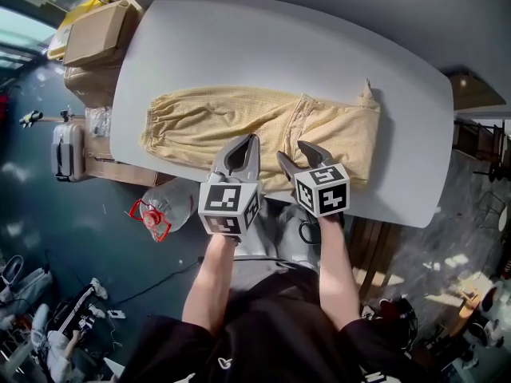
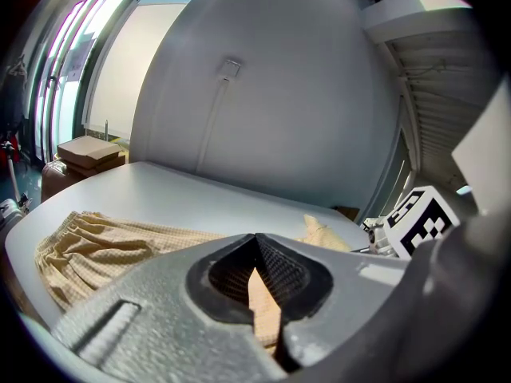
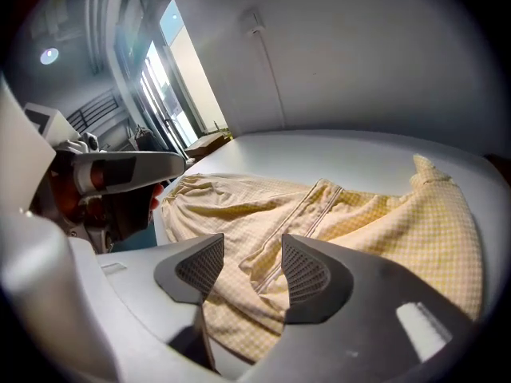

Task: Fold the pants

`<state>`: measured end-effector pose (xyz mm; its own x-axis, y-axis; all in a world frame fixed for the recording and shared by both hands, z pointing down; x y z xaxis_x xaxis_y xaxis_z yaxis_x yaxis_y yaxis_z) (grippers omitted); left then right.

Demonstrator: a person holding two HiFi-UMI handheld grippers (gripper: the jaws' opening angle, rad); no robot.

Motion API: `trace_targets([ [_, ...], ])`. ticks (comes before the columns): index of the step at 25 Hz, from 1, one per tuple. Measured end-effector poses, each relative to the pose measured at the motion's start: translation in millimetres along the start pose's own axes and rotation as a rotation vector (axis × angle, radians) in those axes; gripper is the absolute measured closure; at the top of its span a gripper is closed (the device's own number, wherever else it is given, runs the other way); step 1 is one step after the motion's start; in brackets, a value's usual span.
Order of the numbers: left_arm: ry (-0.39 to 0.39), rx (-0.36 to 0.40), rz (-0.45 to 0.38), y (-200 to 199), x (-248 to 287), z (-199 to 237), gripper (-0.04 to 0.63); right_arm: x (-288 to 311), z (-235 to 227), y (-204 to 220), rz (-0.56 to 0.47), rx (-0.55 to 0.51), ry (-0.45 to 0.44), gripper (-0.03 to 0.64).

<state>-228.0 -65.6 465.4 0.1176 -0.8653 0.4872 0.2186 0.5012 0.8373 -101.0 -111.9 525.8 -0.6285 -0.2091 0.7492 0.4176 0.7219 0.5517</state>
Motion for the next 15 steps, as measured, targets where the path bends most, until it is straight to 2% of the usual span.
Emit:
trace_targets([
  [4,0.010,-0.009,0.015,10,7,-1,0.591,-1,-6,2,-0.028,0.022,0.003,0.385],
  [8,0.026,0.000,-0.001,5,9,-9,0.591,-17,-14,-6,-0.102,0.045,0.024,0.399],
  [15,0.054,0.042,-0.069,-42,8,-41,0.591,-87,-28,-55,-0.339,0.012,0.086,0.403],
])
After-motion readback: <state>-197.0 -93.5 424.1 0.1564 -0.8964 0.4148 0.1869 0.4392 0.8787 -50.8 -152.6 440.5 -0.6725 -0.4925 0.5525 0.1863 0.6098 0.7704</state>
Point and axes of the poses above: the fingertips, and each gripper's own axes: x forward along the fingers, z to its left, y out of its underside, the point moved 6 cm from there along -x, backward along the fingers, and after that the axes turned 6 degrees about x, right-handed, at the moved point
